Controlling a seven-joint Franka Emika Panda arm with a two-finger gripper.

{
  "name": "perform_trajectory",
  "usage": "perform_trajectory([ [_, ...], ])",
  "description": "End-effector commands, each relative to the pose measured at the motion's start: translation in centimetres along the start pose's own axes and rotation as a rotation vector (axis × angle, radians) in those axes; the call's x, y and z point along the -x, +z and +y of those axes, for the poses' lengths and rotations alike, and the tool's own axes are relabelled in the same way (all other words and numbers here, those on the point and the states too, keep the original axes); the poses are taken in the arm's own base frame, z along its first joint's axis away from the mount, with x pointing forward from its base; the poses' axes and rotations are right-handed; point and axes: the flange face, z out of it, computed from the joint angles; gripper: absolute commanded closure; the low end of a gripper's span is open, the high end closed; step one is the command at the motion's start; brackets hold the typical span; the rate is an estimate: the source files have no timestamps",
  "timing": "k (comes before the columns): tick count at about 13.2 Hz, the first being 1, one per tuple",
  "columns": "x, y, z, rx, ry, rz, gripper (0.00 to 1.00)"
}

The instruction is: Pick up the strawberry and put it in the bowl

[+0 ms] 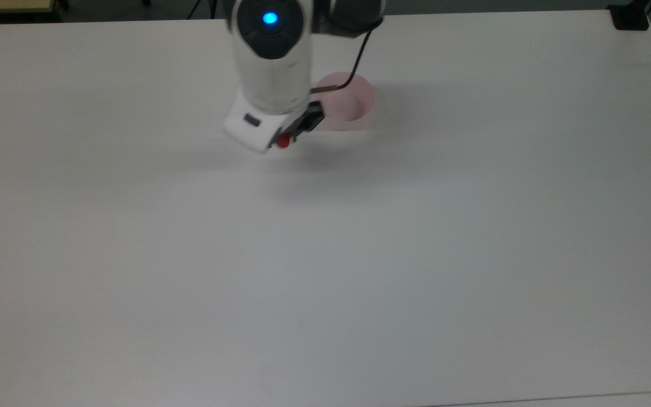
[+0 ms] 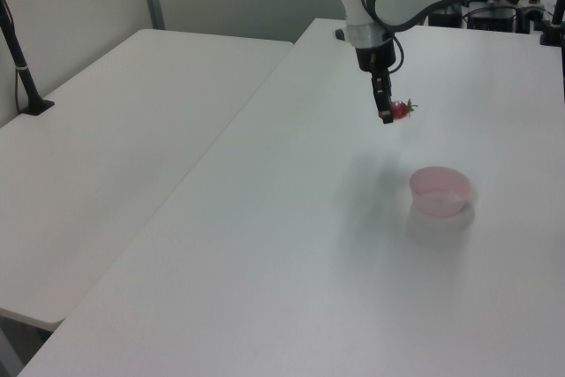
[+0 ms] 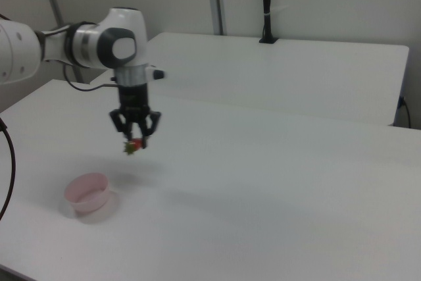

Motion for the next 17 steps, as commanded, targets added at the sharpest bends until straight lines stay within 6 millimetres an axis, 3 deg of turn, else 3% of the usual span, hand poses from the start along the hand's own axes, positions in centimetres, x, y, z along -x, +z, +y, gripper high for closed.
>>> perform_trajectory([
  [1,1.9,1.5,-5.7,-0.053,-0.074,-0.146,0.62],
  [4,2.3,3.9,-10.0,-0.035,-0.077,-0.213,0.61],
  [6,2.7,5.8,-11.6,-0.028,-0.09,-0.249,0.56],
  [7,2.8,6.2,-11.8,-0.025,-0.08,-0.254,0.34],
  [8,2.7,6.4,-12.1,-0.016,-0.039,-0.255,0.0],
  [11,2.7,5.9,-12.8,0.013,0.045,-0.25,0.0],
  [12,2.8,5.3,-13.3,0.021,0.066,-0.244,0.0],
  [13,3.2,3.0,-13.4,0.039,0.109,-0.194,0.0],
  [15,4.0,-3.1,-11.2,0.032,0.135,-0.071,0.0],
  [17,5.5,-7.9,-7.8,0.038,0.188,0.022,0.0],
])
